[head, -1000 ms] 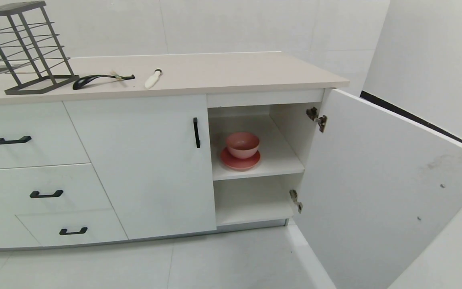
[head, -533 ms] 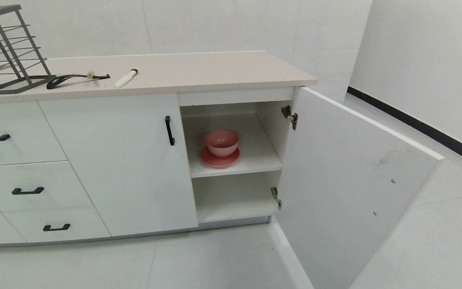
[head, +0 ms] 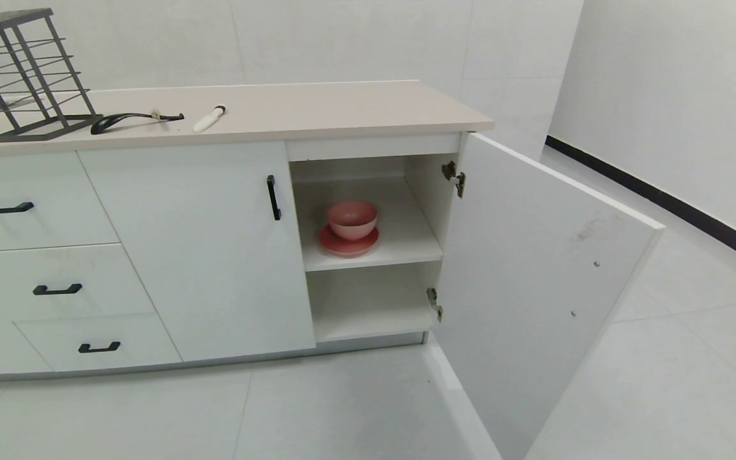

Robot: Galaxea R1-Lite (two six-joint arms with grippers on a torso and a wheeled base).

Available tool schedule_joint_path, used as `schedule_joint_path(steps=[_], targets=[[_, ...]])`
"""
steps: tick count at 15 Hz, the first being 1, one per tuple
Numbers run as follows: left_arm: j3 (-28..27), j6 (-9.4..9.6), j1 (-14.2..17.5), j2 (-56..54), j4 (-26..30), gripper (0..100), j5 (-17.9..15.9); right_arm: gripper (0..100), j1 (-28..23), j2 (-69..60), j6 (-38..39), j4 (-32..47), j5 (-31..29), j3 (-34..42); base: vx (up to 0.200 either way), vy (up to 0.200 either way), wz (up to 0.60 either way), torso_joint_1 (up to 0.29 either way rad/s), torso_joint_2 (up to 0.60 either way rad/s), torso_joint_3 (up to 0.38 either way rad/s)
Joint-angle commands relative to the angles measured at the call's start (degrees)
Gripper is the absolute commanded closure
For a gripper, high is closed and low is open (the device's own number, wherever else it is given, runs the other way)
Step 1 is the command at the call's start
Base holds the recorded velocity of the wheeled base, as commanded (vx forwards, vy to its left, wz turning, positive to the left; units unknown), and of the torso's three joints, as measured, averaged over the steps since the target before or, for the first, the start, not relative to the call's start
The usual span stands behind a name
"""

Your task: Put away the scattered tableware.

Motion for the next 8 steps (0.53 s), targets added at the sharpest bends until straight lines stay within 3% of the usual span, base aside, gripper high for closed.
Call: schedule_joint_path(steps=[1,3,5,6,8], targets=[[0.0,-0.01,0.0,0.0,0.0,0,0.0,100,0.0,0.1,0.1,0.0,-0.2,0.0,0.0,-0.2,0.0,0.002,0.0,0.012],[0.0,-0.01,0.0,0.0,0.0,0,0.1,100,0.0,0.1,0.2,0.0,-1.2,0.0,0.0,-0.2,0.0,0.007,0.0,0.002],[0.0,-0.1,0.0,0.0,0.0,0,0.1,100,0.0,0.0,1.2,-4.1,-1.3,0.1,0.0,0.0,0.0,0.0,0.0,0.0],[0.0,-0.18,0.0,0.0,0.0,0,0.1,100,-0.2,0.5,1.8,-9.8,-1.2,-1.5,0.0,0.0,0.0,0.0,0.0,0.0],[0.0,-0.18,0.0,0.0,0.0,0,0.0,100,0.4,10.2,1.3,-8.0,3.4,-8.0,0.0,0.0,0.0,0.0,0.0,0.0]])
